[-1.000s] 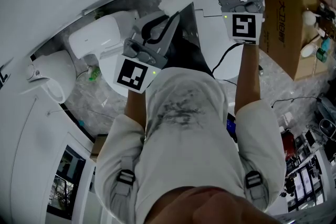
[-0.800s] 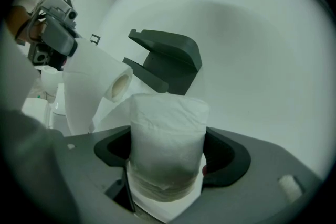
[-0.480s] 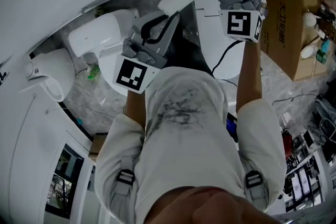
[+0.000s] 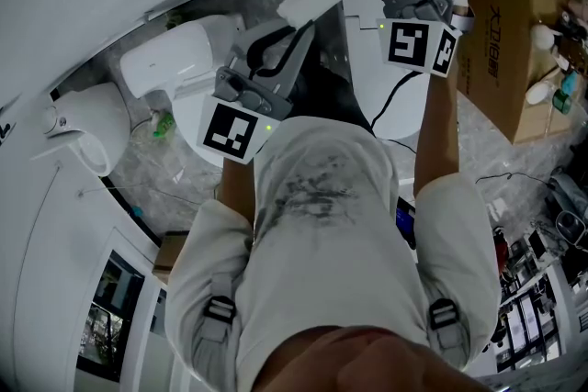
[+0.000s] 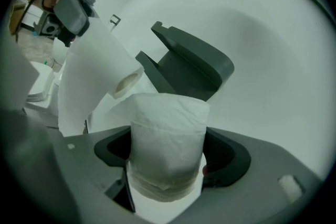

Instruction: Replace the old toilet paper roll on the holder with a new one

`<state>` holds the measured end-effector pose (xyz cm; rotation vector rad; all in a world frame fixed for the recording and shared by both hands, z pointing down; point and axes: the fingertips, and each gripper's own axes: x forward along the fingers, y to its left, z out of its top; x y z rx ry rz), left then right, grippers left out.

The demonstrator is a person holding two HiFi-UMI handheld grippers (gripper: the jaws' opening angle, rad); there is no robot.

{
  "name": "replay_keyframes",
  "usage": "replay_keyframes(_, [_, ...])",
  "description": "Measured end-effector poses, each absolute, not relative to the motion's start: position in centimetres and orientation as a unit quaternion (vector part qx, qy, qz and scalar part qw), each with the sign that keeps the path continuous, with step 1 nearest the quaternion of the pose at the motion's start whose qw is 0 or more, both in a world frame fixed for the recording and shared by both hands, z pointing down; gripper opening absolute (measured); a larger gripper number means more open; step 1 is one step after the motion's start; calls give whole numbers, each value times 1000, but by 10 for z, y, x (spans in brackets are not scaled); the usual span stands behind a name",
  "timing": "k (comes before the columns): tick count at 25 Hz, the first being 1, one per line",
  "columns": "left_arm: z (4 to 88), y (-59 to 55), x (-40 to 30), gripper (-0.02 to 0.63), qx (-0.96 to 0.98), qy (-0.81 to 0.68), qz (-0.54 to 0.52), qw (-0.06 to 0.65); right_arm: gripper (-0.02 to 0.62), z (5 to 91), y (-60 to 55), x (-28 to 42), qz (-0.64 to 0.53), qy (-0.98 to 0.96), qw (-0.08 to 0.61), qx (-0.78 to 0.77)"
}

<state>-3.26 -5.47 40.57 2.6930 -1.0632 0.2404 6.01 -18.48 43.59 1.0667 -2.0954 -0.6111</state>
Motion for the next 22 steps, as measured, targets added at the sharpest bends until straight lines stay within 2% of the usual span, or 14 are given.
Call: replay_keyframes(22, [404, -53, -43, 15, 915, -379, 75, 120, 400, 424, -183, 46, -387, -720, 409, 405])
